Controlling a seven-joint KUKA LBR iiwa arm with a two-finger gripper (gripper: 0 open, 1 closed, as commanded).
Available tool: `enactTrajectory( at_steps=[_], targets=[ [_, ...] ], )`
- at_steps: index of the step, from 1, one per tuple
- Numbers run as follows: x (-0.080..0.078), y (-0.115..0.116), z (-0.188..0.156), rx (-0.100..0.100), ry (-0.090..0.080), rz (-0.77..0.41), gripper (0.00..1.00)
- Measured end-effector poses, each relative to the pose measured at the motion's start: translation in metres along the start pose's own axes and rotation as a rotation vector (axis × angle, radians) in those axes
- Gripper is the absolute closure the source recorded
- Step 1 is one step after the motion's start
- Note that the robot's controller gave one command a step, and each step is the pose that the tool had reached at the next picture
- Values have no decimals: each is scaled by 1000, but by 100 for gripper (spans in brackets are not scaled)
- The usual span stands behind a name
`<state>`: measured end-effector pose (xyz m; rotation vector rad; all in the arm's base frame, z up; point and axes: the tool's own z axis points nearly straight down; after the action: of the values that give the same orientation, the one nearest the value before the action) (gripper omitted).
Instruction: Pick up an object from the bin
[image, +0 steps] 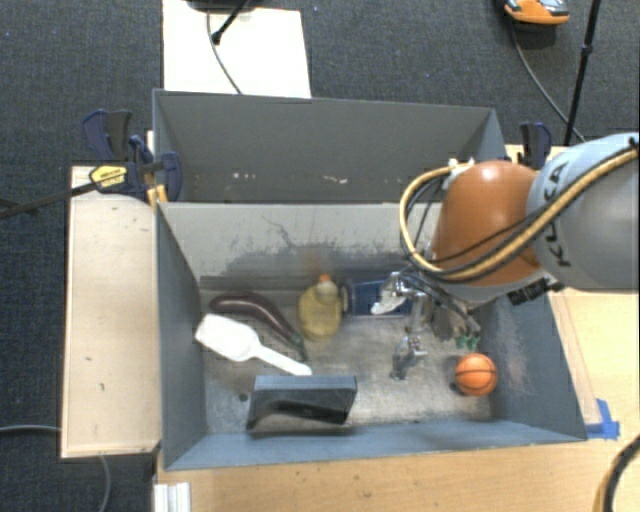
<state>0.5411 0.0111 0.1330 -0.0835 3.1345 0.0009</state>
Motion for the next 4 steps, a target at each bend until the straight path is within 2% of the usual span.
enactTrajectory(
  at_steps=[1, 2, 3, 4],
  targets=[
    [-14, -13, 31, -3, 28, 80, 0],
    [-14, -44, 5, -3, 21, 85, 0],
    [-13, -67, -16, 3, -5, -68, 0],
    [10, -93, -10, -7, -52, -7, 0]
  ],
)
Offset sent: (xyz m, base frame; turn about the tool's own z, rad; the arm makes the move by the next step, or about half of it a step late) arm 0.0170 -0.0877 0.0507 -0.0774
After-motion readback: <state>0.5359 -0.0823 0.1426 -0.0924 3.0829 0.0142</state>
